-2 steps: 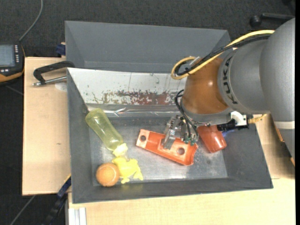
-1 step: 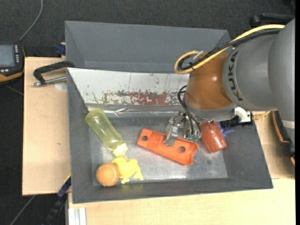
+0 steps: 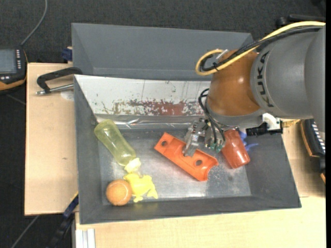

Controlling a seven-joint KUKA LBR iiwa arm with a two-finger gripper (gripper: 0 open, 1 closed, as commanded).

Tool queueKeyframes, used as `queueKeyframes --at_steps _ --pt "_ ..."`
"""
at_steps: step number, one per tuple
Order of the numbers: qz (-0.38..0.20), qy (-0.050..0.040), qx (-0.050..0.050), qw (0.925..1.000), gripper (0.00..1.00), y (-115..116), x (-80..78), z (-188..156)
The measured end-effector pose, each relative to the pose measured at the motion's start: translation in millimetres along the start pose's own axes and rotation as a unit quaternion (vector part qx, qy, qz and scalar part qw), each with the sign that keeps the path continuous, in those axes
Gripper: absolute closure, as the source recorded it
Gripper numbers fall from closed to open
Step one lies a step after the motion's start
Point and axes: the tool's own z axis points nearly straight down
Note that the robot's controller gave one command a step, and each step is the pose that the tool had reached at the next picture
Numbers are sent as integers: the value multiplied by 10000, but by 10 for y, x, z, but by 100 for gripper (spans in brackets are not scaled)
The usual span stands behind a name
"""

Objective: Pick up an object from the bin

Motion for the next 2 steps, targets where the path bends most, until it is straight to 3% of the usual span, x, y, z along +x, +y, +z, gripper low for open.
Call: queueKeyframes --at_steps 2 --pt "-1 -28 -10 10000 100 6 -16 -181"
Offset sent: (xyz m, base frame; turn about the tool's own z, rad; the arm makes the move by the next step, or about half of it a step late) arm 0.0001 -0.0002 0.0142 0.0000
